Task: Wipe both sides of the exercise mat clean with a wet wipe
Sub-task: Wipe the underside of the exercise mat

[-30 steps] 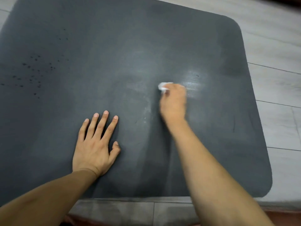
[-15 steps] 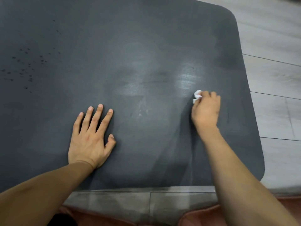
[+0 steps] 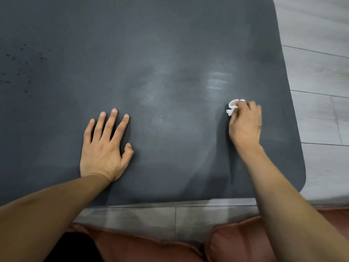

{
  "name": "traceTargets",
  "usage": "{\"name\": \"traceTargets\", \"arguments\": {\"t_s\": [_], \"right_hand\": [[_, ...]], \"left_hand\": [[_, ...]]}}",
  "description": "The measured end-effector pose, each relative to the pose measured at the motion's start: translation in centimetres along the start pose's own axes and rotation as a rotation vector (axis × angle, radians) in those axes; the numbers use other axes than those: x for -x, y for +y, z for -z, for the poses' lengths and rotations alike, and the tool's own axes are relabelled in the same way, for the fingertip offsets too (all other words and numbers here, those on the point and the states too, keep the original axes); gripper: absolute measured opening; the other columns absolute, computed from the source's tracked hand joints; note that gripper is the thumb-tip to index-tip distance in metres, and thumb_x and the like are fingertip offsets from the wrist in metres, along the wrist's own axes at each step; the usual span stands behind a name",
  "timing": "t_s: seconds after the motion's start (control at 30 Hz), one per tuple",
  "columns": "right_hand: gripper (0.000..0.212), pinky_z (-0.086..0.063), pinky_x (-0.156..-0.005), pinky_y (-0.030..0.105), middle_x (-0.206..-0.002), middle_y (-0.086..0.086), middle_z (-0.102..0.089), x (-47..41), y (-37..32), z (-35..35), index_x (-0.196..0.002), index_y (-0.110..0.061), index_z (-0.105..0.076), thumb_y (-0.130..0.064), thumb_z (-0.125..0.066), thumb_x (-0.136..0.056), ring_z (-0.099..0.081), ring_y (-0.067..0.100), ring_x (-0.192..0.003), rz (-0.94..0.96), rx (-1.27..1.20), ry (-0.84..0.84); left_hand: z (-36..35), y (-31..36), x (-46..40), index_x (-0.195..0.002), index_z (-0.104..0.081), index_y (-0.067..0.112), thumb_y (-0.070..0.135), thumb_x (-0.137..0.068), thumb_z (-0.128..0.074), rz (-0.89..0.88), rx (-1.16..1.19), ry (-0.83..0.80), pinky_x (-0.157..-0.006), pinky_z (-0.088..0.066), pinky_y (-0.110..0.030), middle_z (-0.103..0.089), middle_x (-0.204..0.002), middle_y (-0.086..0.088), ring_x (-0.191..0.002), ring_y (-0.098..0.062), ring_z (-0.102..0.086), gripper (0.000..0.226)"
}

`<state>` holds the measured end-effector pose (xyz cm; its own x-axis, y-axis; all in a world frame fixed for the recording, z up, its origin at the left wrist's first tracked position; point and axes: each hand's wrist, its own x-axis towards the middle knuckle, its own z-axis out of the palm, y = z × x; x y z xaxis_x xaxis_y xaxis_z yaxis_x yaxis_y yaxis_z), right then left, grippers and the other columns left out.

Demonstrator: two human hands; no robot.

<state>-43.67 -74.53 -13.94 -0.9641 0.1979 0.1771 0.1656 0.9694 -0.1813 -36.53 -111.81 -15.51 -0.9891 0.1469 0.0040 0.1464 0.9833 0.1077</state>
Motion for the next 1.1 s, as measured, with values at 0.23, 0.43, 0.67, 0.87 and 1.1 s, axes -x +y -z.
{"name": "traceTargets", "arguments": {"t_s": [0.23, 0.43, 0.67, 0.87, 1.1], "right_hand": [[0.024, -0.04, -0.091, 0.039, -0.092, 0.012, -0.064, 4.2, -18.4, -3.4, -0.09, -0.012, -0.068, -0.003, -0.054, -0.073, -0.054, 0.033, -0.084, 0.294, -0.334, 0.021], [0.021, -0.045, -0.082, 0.041, -0.101, 0.009, -0.063, 4.1, -12.8, -2.6, -0.101, -0.015, -0.067, -0.011, -0.055, -0.084, -0.055, 0.032, -0.09, 0.392, -0.166, -0.017], [0.024, -0.038, -0.081, 0.044, -0.094, 0.015, -0.06, 4.6, -3.1, 0.5, -0.097, -0.011, -0.063, -0.013, -0.042, -0.085, -0.051, 0.038, -0.087, -0.168, 0.04, 0.046], [0.022, -0.04, -0.096, 0.039, -0.097, 0.008, -0.064, 9.7, -20.3, -1.7, -0.093, -0.014, -0.067, -0.008, -0.051, -0.078, -0.053, 0.03, -0.092, 0.331, -0.373, -0.071], [0.015, -0.042, -0.078, 0.042, -0.095, 0.009, -0.062, 7.6, -4.5, 1.1, -0.095, -0.017, -0.065, -0.011, -0.056, -0.086, -0.056, 0.034, -0.085, 0.094, 0.009, 0.043]], "left_hand": [[0.0, 0.0, 0.1, -0.161, -0.032, 0.02, 0.045, -0.091, -0.036, -0.002, -0.005, 0.0, -0.126, -0.016, -0.054, -0.026, -0.169, -0.011, -0.155, -0.035, -0.024, 0.074], [0.1, -0.2, 0.1, -0.161, -0.031, 0.021, 0.045, -0.092, -0.036, -0.01, 0.002, 0.009, -0.126, -0.016, -0.053, -0.026, -0.169, -0.011, -0.155, -0.036, -0.023, 0.074], [0.1, 0.0, 0.1, -0.162, -0.03, 0.021, 0.045, -0.092, -0.037, 0.0, 0.021, 0.012, -0.126, -0.015, -0.054, -0.026, -0.169, -0.011, -0.155, -0.036, -0.022, 0.074], [0.0, -0.2, 0.1, -0.161, -0.031, 0.021, 0.045, -0.091, -0.037, 0.0, 0.036, 0.03, -0.127, -0.014, -0.053, -0.026, -0.169, -0.011, -0.155, -0.036, -0.023, 0.075], [0.0, -0.1, 0.3, -0.162, -0.029, 0.023, 0.045, -0.092, -0.036, 0.005, 0.054, 0.028, -0.127, -0.012, -0.052, -0.024, -0.169, -0.011, -0.155, -0.036, -0.021, 0.073]]}}
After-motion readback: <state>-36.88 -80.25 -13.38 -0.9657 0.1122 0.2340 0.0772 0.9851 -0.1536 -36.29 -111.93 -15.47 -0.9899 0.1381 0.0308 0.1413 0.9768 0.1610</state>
